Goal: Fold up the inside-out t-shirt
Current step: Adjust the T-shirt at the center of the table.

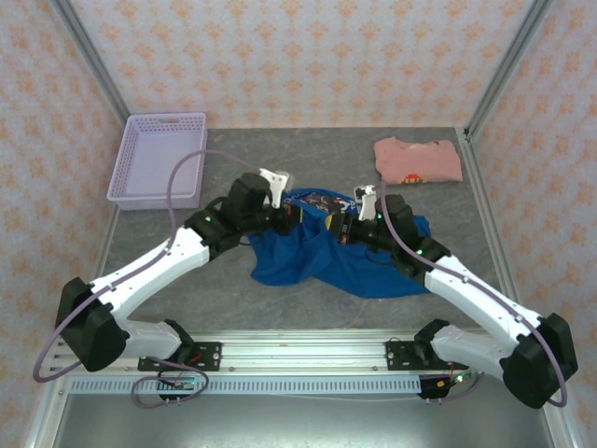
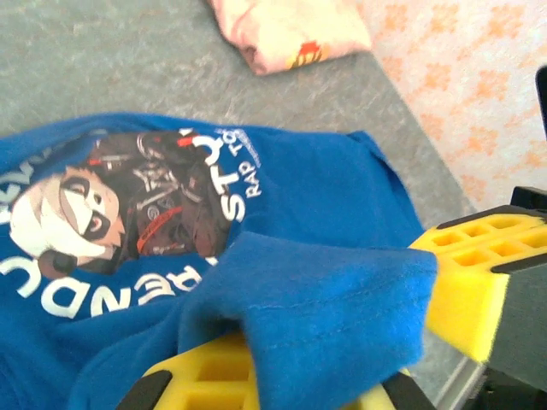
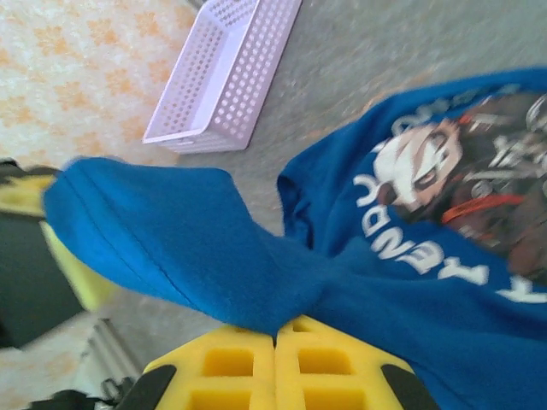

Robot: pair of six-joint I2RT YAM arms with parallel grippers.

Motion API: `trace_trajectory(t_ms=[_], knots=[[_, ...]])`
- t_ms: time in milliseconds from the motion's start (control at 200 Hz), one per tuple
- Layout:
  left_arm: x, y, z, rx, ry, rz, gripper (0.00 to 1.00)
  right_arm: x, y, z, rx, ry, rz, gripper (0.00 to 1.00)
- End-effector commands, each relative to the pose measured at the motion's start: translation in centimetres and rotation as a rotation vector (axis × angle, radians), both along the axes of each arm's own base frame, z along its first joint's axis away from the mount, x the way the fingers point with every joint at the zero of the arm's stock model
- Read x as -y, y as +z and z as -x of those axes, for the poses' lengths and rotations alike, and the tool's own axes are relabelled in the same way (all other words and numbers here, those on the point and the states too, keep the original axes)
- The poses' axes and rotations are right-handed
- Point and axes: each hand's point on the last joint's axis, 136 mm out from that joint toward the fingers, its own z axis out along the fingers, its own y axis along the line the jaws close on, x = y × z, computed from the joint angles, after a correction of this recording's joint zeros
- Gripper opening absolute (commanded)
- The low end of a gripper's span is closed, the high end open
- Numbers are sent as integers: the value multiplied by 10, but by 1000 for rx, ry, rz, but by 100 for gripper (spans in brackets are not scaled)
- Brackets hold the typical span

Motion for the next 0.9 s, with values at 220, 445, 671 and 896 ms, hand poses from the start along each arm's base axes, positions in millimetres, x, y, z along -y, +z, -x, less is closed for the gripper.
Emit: trace_trajectory(t_ms=[220,445,671,896], knots=[[-21,49,91,-247,-269,176,0,49,4,-6,192,-59,384,0],[-19,42,88,-220,-293,238,0,33,-7,9,87,79,414,22],[-13,30,82,-187,-341,210,0,14,-3,40,213,248,519,51],[-12,22,79,-192,-351,189,0,-21,0,45,329,361,556,63]])
